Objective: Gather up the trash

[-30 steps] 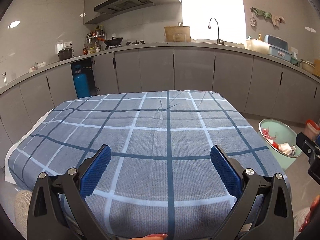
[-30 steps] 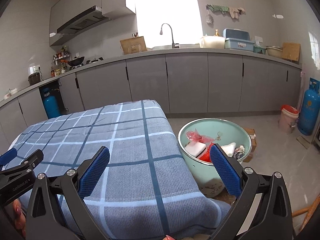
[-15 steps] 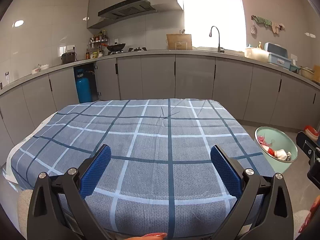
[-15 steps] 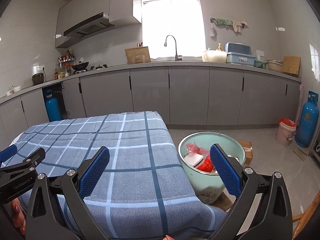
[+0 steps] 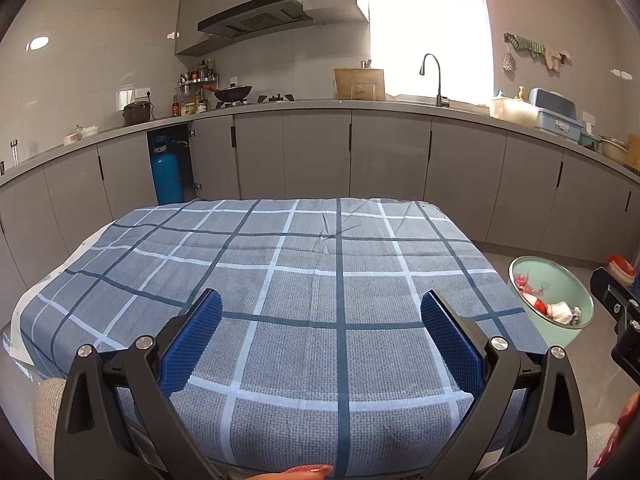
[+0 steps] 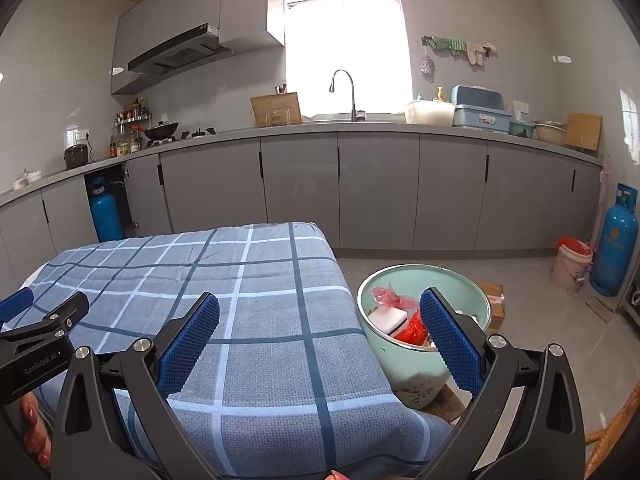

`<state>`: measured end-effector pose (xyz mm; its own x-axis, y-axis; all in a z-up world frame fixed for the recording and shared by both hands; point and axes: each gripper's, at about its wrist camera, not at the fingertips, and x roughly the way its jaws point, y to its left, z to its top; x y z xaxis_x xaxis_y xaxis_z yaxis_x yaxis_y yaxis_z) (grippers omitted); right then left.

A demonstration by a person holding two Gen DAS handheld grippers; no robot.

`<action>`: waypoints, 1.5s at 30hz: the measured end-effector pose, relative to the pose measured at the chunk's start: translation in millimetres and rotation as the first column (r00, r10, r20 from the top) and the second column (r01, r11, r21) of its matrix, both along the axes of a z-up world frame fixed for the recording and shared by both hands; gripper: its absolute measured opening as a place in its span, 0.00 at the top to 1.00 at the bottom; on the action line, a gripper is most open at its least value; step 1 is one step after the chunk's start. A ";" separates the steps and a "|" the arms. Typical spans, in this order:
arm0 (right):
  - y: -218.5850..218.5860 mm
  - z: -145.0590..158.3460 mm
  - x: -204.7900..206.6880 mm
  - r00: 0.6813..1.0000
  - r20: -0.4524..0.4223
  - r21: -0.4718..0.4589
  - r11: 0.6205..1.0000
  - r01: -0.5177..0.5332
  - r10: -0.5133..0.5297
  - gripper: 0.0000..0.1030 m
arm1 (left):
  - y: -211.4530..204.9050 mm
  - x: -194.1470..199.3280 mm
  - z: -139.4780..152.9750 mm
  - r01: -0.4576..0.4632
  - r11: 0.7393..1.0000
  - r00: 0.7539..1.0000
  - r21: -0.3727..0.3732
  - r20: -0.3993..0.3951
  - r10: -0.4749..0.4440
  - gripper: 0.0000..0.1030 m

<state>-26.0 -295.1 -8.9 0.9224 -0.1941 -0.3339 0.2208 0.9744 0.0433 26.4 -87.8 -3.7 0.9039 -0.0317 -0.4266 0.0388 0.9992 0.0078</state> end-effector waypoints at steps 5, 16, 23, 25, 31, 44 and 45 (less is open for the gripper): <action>0.6 0.3 1.0 1.000 -0.001 0.001 1.000 -0.002 0.002 0.04 | 0.3 -0.2 -0.2 0.000 1.000 1.000 -0.002 0.001 0.000 0.05; 2.6 -0.2 2.2 1.000 -0.005 -0.005 1.000 -0.006 0.006 0.04 | 0.7 0.2 -1.6 0.001 1.000 1.000 -0.001 -0.004 -0.001 0.05; 3.2 -0.3 2.5 1.000 -0.006 -0.007 1.000 -0.005 0.005 0.04 | 0.4 2.0 -3.0 0.001 1.000 1.000 0.001 -0.008 -0.001 0.05; 3.9 -0.3 2.6 1.000 -0.004 -0.007 1.000 -0.006 0.006 0.04 | -0.1 1.8 -2.9 0.000 1.000 1.000 0.000 -0.007 0.000 0.05; 3.2 -2.1 4.5 1.000 -0.009 -0.005 1.000 -0.008 0.008 0.04 | 0.1 2.9 -3.5 -0.001 1.000 1.000 0.000 -0.011 0.001 0.05; 0.7 -3.7 7.5 1.000 -0.010 -0.003 1.000 -0.015 0.015 0.04 | 0.0 2.4 -4.2 0.004 1.000 1.000 0.002 -0.015 -0.004 0.05; 0.2 -3.8 7.1 1.000 -0.011 -0.002 1.000 -0.015 0.015 0.04 | 0.3 2.5 -4.2 0.002 1.000 1.000 0.002 -0.015 -0.002 0.05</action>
